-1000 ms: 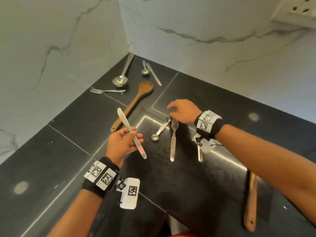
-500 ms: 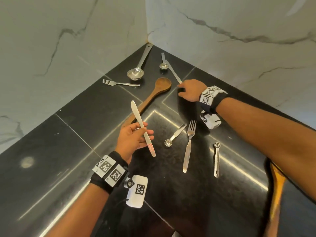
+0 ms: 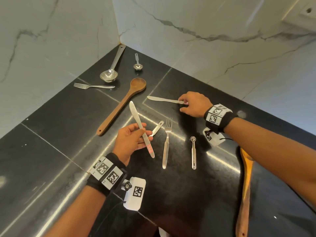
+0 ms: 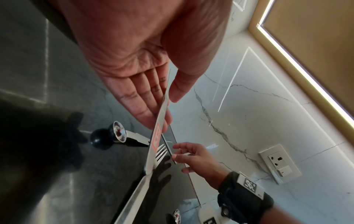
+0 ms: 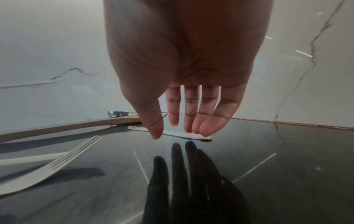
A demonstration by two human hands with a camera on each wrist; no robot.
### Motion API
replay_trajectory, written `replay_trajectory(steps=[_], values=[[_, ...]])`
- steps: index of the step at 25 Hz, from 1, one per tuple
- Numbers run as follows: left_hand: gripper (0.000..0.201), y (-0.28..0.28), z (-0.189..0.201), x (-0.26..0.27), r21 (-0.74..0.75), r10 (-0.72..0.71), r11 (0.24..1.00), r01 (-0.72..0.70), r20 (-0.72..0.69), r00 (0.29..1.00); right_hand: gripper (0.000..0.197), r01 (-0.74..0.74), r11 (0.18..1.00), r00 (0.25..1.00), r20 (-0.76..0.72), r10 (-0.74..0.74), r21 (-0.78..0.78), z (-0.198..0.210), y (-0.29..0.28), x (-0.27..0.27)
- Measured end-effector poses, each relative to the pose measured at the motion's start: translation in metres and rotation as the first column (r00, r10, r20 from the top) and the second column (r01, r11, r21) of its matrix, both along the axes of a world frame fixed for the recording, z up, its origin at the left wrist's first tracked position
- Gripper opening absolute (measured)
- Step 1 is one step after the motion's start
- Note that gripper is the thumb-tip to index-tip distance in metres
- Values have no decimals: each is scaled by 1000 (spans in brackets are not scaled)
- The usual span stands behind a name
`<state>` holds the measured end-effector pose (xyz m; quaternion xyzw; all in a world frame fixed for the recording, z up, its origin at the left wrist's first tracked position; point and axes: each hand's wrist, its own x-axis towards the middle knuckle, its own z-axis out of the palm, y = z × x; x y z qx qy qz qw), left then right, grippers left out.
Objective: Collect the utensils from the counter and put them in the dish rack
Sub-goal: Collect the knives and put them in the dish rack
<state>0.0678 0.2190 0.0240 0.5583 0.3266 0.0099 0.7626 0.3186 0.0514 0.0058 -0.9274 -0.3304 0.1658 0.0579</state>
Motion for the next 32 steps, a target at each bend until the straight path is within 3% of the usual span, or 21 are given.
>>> replay_trajectory(steps=[4,8,13,18,20,22,24,26,29,32], values=[[22,1,3,-2,-4,21,1000,-21,10,1000,34,-33,997,999,-5,33,-75,-2,19,17],[23,8,3,-6,1,51,999,-51,3,999,13,53,987,996,-62,-63,-153,-2,24,24],[23,10,2,-8,-6,62,998,-62,5,998,30,91,965,987,-104,-120,-247,-1,25,21],[21,5,2,-9,-7,51,999,-51,18,999,21,-27,955,995,-102,-3,-294,11,25,13],[22,3,2,-11,-15,55,998,-55,24,998,11,-40,972,985,-172,-1,-231,19,20,4],[22,1,0,-12,-33,69,997,-68,36,997,13,84,995,930,-353,-99,-57,26,12,-16],[23,-3,-2,-14,-61,89,994,-86,45,995,16,280,948,831,-533,-161,150,35,2,-51],[21,-10,-3,-14,-79,90,993,-85,58,994,18,366,884,768,-631,-110,291,43,-8,-91],[23,-26,0,-15,-110,36,994,-26,92,995,20,388,841,716,-698,-17,377,44,-22,-142],[27,-41,1,-15,-119,20,993,-6,118,993,20,344,844,722,-691,44,413,38,-32,-168]])
